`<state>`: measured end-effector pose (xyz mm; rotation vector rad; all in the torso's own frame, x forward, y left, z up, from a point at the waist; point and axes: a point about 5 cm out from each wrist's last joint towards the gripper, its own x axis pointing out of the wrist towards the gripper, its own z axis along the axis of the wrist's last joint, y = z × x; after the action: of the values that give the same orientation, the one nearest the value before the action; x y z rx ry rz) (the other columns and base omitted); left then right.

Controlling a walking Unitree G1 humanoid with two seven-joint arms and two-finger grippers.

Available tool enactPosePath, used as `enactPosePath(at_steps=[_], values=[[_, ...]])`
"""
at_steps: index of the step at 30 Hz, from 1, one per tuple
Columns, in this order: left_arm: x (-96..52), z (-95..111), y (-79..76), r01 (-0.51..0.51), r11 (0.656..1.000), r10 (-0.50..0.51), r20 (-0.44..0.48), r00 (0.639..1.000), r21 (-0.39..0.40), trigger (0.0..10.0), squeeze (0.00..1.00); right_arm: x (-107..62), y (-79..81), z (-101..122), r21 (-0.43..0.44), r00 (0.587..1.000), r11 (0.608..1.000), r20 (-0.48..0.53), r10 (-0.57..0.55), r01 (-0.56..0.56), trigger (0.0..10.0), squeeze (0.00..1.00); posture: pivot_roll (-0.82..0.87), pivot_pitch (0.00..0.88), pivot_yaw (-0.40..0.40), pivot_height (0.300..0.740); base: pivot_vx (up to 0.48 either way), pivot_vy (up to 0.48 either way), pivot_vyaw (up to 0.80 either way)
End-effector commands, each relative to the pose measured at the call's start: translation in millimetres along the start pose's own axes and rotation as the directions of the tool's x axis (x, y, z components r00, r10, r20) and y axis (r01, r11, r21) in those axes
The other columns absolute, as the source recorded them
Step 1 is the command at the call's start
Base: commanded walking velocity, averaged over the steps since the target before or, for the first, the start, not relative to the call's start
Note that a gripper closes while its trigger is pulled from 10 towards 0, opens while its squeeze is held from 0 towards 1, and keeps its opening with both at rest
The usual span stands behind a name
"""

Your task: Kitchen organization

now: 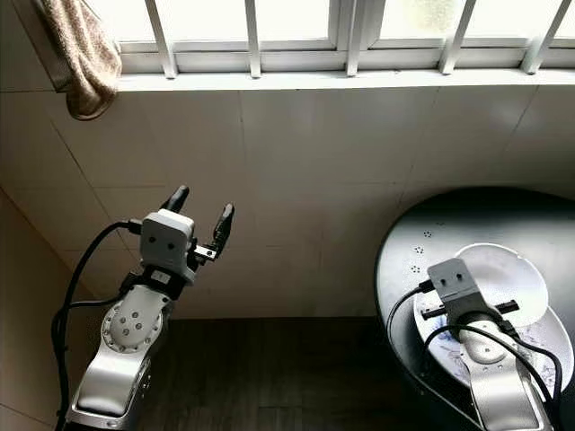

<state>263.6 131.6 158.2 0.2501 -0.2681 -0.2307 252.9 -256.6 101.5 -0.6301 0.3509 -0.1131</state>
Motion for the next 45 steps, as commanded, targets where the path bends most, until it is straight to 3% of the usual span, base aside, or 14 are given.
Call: enactPosePath(at_steps=[1,4,6,7,9,10,11,15,21,29,34,45], values=[[2.1,2,0.9,-0.003,1.0,0.003,0.01,1.0,0.012,10.0,0.0,-1.5,-3.1,14,-0.016,0.996,0.999,0.084,-0.034,0.036,0.0,0.0,-0.02,0.0,-0.039,0.74,0.0,0.0,0.0],[2.4,2,2.7,-0.008,1.0,0.008,0.008,1.0,0.015,10.0,0.0,-7.5,2.2,52,0.016,0.945,1.0,0.327,-0.024,0.02,0.0,0.0,-0.01,0.0,-0.037,0.74,0.0,0.0,0.0],[2.7,2,3.5,-0.011,1.0,0.011,0.008,1.0,0.016,10.0,0.0,-13.6,12.1,72,0.01,0.897,0.999,0.441,0.034,-0.043,0.0,0.0,-0.01,0.0,-0.036,0.74,0.0,0.0,0.0],[2.7,2,3.5,-0.011,1.0,0.011,0.008,1.0,0.016,10.0,0.0,-13.6,12.1,72,0.01,0.897,0.999,0.441,0.034,-0.043,0.0,0.0,-0.01,0.0,-0.036,0.74,0.0,0.0,0.0],[3.5,3,3.9,-0.015,1.0,0.014,0.013,1.0,0.018,10.0,0.0,-26.6,33.4,96,-0.066,0.802,0.985,0.573,0.169,-0.16,0.0,0.0,0.0,0.0,-0.036,0.74,0.0,0.0,0.2],[3.5,3,3.9,-0.015,1.0,0.014,0.013,1.0,0.018,10.0,0.0,-26.6,33.4,96,-0.066,0.802,0.985,0.573,0.169,-0.16,0.0,0.0,0.0,0.0,-0.036,0.74,0.0,0.0,0.41],[3.7,3,4.3,-0.015,1.0,0.015,0.014,1.0,0.019,10.0,0.0,-33.2,40.7,104,-0.11,0.758,0.975,0.615,0.22,-0.194,0.0,0.0,0.0,0.0,-0.036,0.74,0.0,0.0,0.78],[3.7,3,6.9,-0.02,0.999,0.02,0.015,1.0,0.025,10.0,0.0,-40.8,52.7,112,-0.191,0.698,0.954,0.651,0.298,-0.229,0.0,0.0,0.0,0.0,-0.036,0.74,0.0,0.0,0.78],[4.8,3,7.1,-0.023,0.999,0.023,0.015,1.0,0.029,10.0,0.0,-40.4,63.2,111,-0.254,0.692,0.934,0.628,0.356,-0.25,0.0,0.0,0.01,0.0,-0.036,0.74,0.0,0.0,0.8],[5.6,3,7.3,-0.03,0.999,0.03,0.016,0.999,0.028,10.0,0.0,-39.0,64.7,109,-0.253,0.701,0.935,0.618,0.354,-0.249,0.0,0.0,0.01,0.0,-0.032,0.74,0.0,0.0,0.8],[5.9,5,6.2,-0.036,0.999,0.035,0.029,0.999,0.016,10.0,0.0,-40.9,68.8,114,-0.298,0.677,0.929,0.639,0.365,-0.219,0.0,0.0,0.01,0.0,-0.035,0.74,0.0,0.0,0.8],[7.8,9,11.6,-0.071,0.997,0.071,0.049,0.996,0.0,10.0,0.0,-40.2,66.5,117,-0.287,0.669,0.937,0.658,0.345,-0.201,0.0,0.0,0.01,0.0,-0.038,0.74,0.0,0.0,0.8]])
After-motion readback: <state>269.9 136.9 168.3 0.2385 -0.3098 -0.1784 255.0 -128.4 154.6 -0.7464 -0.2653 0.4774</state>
